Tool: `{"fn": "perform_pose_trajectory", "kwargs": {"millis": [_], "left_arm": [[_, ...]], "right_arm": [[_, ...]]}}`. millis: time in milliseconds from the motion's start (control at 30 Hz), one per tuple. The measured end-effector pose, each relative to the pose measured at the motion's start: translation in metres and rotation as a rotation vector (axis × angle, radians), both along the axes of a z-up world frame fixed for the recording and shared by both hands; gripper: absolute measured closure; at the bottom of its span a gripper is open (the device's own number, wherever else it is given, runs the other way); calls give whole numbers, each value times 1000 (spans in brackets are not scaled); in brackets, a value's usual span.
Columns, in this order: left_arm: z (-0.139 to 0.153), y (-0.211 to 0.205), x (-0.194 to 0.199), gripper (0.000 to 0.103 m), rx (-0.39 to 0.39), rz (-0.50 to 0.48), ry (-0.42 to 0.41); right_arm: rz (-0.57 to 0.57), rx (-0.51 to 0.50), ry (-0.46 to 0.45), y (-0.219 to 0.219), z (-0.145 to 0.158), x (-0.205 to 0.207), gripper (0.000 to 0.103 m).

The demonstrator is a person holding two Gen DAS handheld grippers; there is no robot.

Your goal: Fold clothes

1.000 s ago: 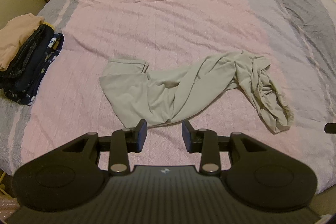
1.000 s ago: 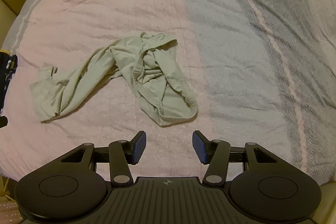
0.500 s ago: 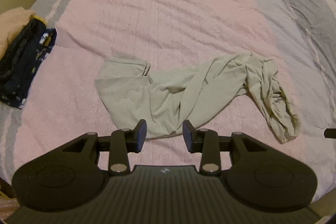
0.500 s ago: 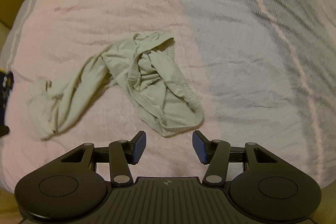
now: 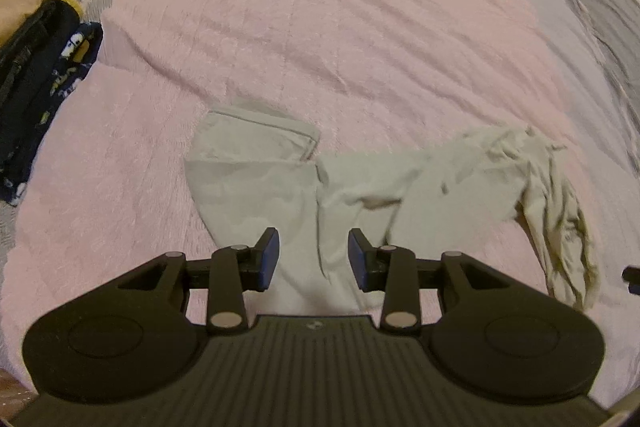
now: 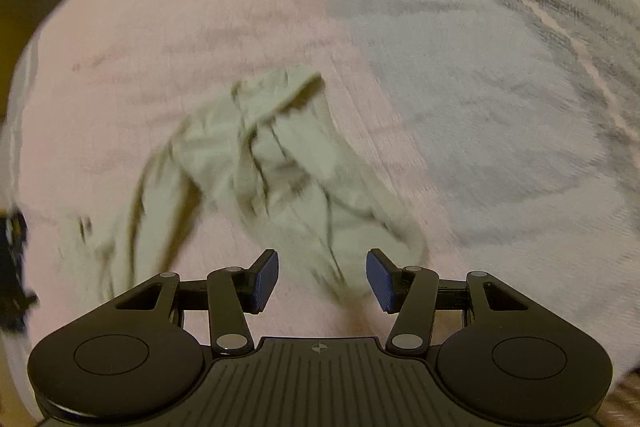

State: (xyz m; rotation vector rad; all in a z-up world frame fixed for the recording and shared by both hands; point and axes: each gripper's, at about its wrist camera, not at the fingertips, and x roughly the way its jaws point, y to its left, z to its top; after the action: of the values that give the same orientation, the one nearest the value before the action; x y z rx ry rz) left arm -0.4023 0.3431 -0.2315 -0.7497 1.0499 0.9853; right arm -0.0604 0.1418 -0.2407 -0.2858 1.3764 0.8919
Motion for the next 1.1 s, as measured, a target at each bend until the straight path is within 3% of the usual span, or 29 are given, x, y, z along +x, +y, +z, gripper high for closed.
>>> {"fn": "perform_pose_trajectory", "kwargs": {"millis": [167, 333, 533, 667, 800, 867, 967, 1000, 1067, 1100], "left_arm": [[-19, 33, -6, 70, -6, 55, -29], [-39, 62, -10, 70, -13, 96, -56], [-62, 99, -20, 69, -23, 139, -58], [-76, 119, -26, 68, -36, 165, -19], [-83, 141, -44, 65, -18, 239, -4], [-92, 151, -49, 61, -33, 226, 24], [-112, 161, -51, 62, -84, 172, 62], [-121, 160, -50, 64, -115, 154, 59], [-131, 157, -49, 102, -147, 146, 49], [-132, 156, -48, 102, -147, 147, 41]], "right_arm": [[-187, 172, 119, 26, -24, 25, 51], [-313, 258, 210, 51, -57, 41, 51], [-377, 269, 216, 77, -88, 52, 51], [-380, 244, 201, 89, -101, 57, 52], [-368, 231, 206, 93, -110, 56, 63], [-364, 231, 204, 93, -113, 55, 64], [-341, 235, 202, 94, -114, 55, 92], [-326, 239, 195, 95, -112, 55, 97], [-294, 247, 168, 95, -106, 53, 101], [-283, 259, 144, 94, -99, 52, 102]]}}
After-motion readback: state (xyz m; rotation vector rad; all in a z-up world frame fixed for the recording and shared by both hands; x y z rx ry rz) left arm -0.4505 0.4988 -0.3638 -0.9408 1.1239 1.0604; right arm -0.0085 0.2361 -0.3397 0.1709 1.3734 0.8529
